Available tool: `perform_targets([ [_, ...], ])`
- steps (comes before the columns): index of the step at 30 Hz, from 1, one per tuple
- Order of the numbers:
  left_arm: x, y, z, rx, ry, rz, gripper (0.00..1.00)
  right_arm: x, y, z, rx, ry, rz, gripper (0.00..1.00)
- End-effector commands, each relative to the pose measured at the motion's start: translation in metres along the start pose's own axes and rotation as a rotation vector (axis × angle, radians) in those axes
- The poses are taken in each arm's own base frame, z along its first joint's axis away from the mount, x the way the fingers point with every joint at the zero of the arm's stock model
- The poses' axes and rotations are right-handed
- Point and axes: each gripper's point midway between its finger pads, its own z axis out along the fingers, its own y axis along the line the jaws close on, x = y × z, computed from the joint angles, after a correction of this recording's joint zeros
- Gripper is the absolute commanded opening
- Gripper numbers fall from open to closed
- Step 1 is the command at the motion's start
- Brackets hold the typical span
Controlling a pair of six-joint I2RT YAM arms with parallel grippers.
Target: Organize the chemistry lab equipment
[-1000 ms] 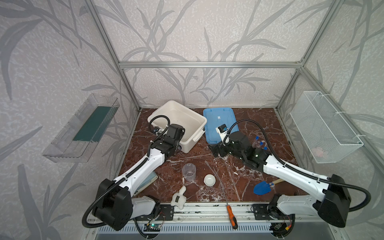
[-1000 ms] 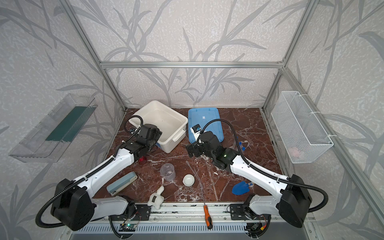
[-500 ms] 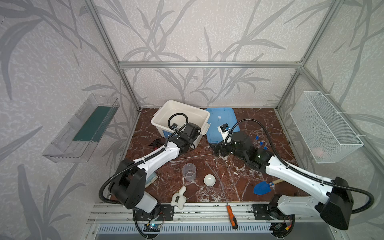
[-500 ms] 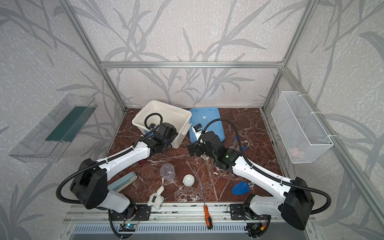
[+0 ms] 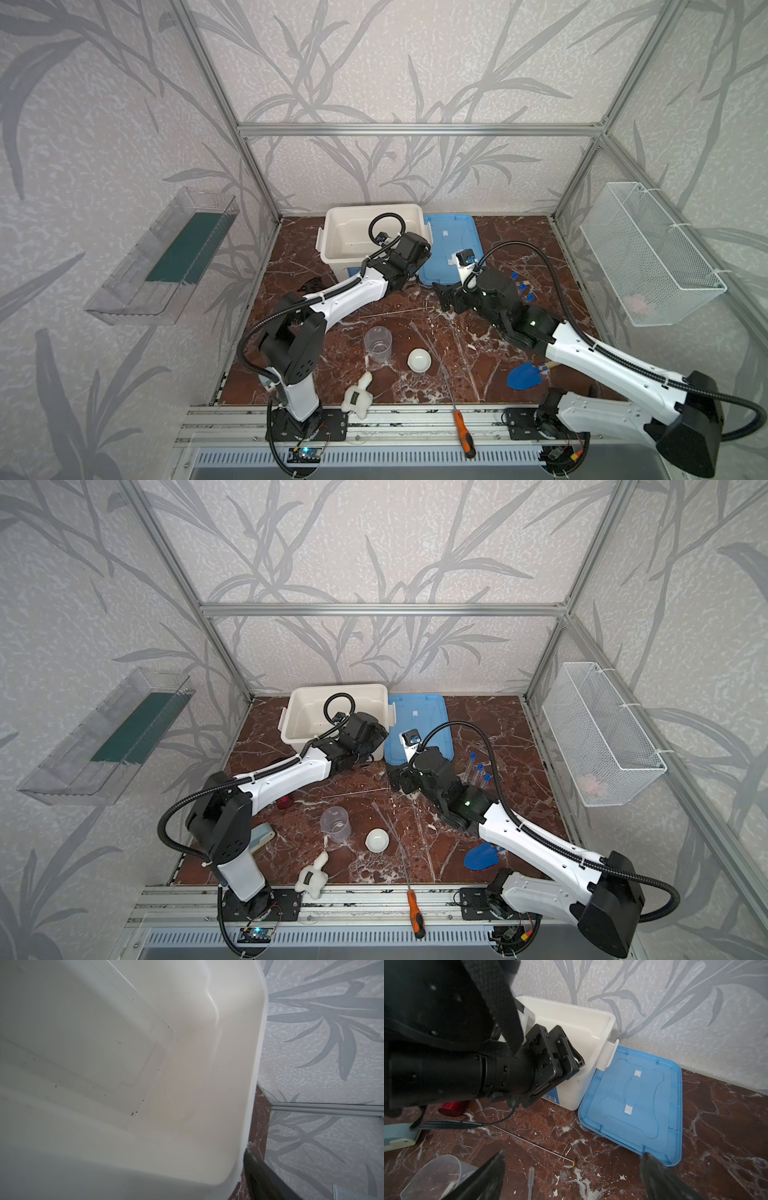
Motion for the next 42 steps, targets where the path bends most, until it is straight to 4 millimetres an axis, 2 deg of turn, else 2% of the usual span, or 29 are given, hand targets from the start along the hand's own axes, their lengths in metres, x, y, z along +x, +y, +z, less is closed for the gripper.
perform_targets([
  [1, -0.007, -0.014, -0.007, 0.036, -0.021, -0.003, 0.80, -0.013, -0.018, -0.013, 0.080, -0.076, 0.051, 0.99],
  [6, -0.022, -0.004, -0.030, 0.023, -0.068, 0.075, 0.84, -0.014, -0.023, -0.019, 0.079, -0.094, 0.072, 0.99],
  [9, -0.013, -0.021, -0.049, 0.114, 0.014, 0.240, 0.92, -0.013, -0.019, -0.019, 0.053, -0.075, 0.062, 0.99],
  [12, -0.008, -0.027, -0.079, 0.164, 0.073, 0.409, 0.97, -0.009, -0.011, -0.021, 0.004, -0.016, 0.026, 0.99],
  [14, -0.009, -0.021, -0.099, 0.189, 0.083, 0.482, 0.99, -0.005, -0.009, -0.025, -0.015, 0.016, 0.013, 0.99],
  [17, -0.006, -0.005, -0.130, 0.180, 0.148, 0.609, 0.99, 0.003, -0.004, -0.036, -0.063, 0.060, -0.003, 0.99],
  [20, -0.003, 0.020, -0.160, 0.121, 0.224, 0.692, 0.99, 0.017, 0.005, -0.048, -0.139, 0.123, -0.044, 0.99],
  [23, 0.011, 0.047, -0.190, 0.076, 0.368, 0.767, 0.99, 0.038, 0.006, -0.060, -0.173, 0.174, -0.028, 0.99],
  [25, 0.019, 0.072, -0.204, 0.012, 0.445, 0.813, 0.99, 0.055, 0.016, -0.065, -0.248, 0.186, 0.002, 0.99],
  [27, 0.026, 0.097, -0.207, -0.059, 0.501, 0.838, 0.99, 0.068, 0.026, -0.066, -0.311, 0.200, 0.026, 0.99],
  [31, 0.048, 0.136, -0.197, -0.153, 0.614, 0.846, 0.99, 0.089, 0.040, -0.062, -0.388, 0.259, 0.052, 0.99],
  [36, 0.062, 0.156, -0.178, -0.217, 0.634, 0.900, 0.99, 0.101, 0.045, -0.053, -0.397, 0.298, 0.051, 0.99],
  [40, 0.078, 0.170, -0.172, -0.272, 0.695, 0.951, 0.99, 0.108, 0.047, -0.047, -0.395, 0.310, 0.054, 0.99],
  [42, 0.076, 0.177, -0.169, -0.320, 0.672, 0.974, 0.99, 0.107, 0.045, -0.047, -0.378, 0.301, 0.052, 0.99],
])
